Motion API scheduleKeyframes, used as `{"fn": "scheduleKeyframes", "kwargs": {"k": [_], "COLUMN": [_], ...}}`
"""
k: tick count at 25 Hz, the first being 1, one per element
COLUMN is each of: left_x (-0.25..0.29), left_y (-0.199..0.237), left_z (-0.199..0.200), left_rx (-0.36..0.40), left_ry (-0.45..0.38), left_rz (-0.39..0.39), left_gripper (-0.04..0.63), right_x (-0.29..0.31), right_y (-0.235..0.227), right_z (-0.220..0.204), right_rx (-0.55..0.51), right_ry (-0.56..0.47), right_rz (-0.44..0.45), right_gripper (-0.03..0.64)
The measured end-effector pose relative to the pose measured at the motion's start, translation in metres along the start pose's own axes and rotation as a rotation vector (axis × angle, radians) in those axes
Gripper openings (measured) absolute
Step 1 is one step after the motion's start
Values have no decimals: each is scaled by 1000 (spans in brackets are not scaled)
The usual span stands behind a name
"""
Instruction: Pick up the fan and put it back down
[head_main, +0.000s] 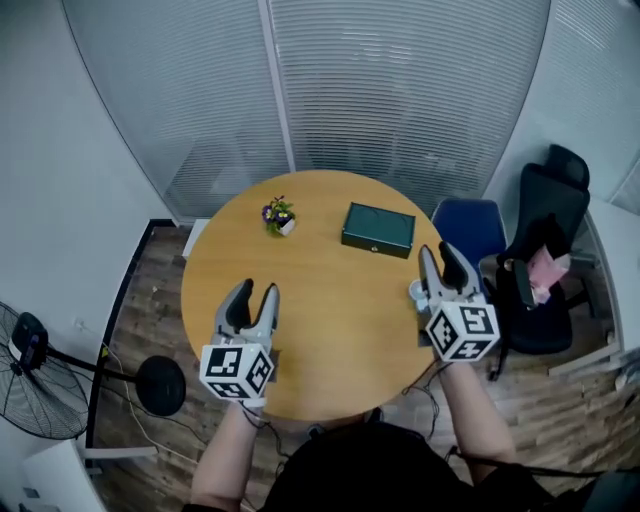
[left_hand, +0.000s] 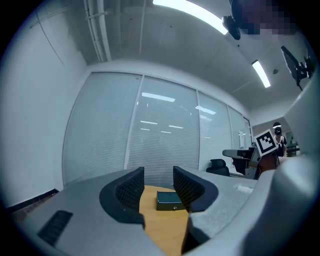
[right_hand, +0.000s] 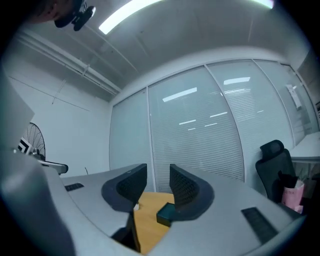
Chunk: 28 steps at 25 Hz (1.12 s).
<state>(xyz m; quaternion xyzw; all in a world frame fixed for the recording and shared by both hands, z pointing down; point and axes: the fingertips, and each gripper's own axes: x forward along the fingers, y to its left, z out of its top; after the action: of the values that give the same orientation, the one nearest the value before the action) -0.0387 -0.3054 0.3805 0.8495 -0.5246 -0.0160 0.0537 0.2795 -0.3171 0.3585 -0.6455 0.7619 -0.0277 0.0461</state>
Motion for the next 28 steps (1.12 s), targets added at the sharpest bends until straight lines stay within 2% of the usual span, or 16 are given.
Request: {"fn": "scheduleKeyframes", "kwargs": {"k": [2,8,12,20,28], "left_x": [-3,-23,-39,-65,-85], "left_y": [-5,-13,-15,-21,-6], "left_z": [15,68,91,96,94], "left_rx": [8,-31,-10,23,28], "left_ry": [-28,-151,-211,-230,-232], "left_rz": [-30,-105,-126,-158,-168], "left_gripper": [175,153,129,118,117], "right_x": [-7,-30,-46,-72,-78], "right_y": [18,66,89,123,147], "right_z": [17,51,68,81,76], "right_rx": [-19,-55,-104,-183,-174], "right_ry": [-41,-113,-153,-173,-169], "right_rz": [15,52,63,66,62], "right_gripper": [124,114,83,64,64]}}
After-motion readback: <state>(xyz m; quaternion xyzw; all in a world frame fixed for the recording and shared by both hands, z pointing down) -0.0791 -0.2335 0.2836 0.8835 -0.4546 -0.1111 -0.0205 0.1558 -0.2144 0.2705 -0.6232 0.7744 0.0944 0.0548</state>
